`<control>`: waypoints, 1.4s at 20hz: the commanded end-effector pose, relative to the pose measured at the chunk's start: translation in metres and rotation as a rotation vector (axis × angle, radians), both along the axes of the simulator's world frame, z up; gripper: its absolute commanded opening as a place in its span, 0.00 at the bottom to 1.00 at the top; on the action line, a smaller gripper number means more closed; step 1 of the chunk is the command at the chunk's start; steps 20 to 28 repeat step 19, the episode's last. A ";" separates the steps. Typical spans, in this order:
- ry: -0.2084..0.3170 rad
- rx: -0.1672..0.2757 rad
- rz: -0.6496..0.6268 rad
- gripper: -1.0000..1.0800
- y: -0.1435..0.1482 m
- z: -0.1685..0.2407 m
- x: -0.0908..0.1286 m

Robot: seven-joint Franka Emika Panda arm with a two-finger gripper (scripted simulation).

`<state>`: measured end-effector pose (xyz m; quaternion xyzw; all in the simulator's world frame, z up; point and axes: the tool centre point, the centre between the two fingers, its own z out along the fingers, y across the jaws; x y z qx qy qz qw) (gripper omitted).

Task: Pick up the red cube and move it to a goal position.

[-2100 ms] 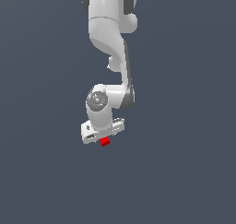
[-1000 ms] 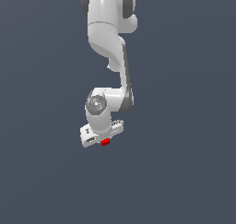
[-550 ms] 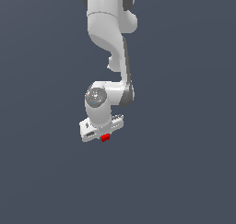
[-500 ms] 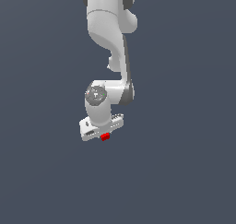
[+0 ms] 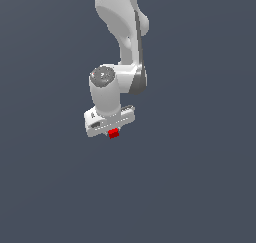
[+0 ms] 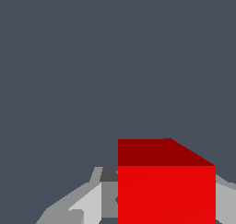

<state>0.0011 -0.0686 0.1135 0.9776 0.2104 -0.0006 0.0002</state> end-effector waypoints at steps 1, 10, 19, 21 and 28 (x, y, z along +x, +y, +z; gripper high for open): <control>-0.001 0.000 0.000 0.00 0.000 0.019 -0.011; -0.001 0.000 0.002 0.00 0.001 0.070 -0.040; -0.001 0.000 0.002 0.00 0.000 0.089 -0.050; -0.001 0.000 0.002 0.00 0.000 0.089 -0.050; -0.001 0.000 0.002 0.00 0.000 0.089 -0.050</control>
